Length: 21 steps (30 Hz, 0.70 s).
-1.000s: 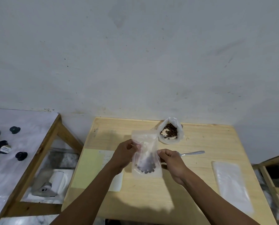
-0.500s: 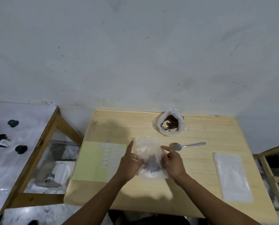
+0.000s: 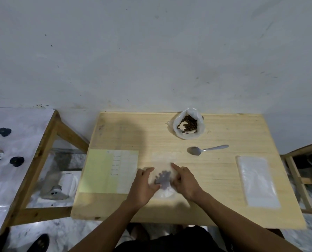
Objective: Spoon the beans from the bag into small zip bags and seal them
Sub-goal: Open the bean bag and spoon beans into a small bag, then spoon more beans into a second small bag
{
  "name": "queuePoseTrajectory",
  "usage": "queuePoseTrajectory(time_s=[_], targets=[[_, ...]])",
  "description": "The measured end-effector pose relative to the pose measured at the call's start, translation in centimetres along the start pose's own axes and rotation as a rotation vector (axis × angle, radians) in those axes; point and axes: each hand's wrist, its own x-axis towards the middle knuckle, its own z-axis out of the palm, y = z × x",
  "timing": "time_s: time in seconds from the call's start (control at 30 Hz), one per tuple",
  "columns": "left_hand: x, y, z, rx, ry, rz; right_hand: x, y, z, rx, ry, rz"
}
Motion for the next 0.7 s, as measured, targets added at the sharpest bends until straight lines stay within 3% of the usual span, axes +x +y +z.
queuePoseTrajectory(time_s=[0.17,0.27,0.4,0.6,0.7], targets=[[-0.1,0.5,-0.4,0.141,0.012,-0.028,-0.3,0.0,0.0,0.0,0.0,-0.037],[0.1,1.9,-1.1,0.218,0.118,0.014,-1.1,-0.2,-1.4,0.055,0.152,-0.115],[2.0,5.9,-0.8,0.096,0.134,0.113,-2.0,1.3,-5.6,0.062,0.346,-0.065],[5.7,15.1,4.7,-0.163,-0.038,0.168,-4.7,7.5,-12.9,0.036,0.538,0.162],[6.6,19.5,8.8,-0.234,-0.234,0.069,-6.8,10.7,-15.7,-0.067,0.583,0.351]])
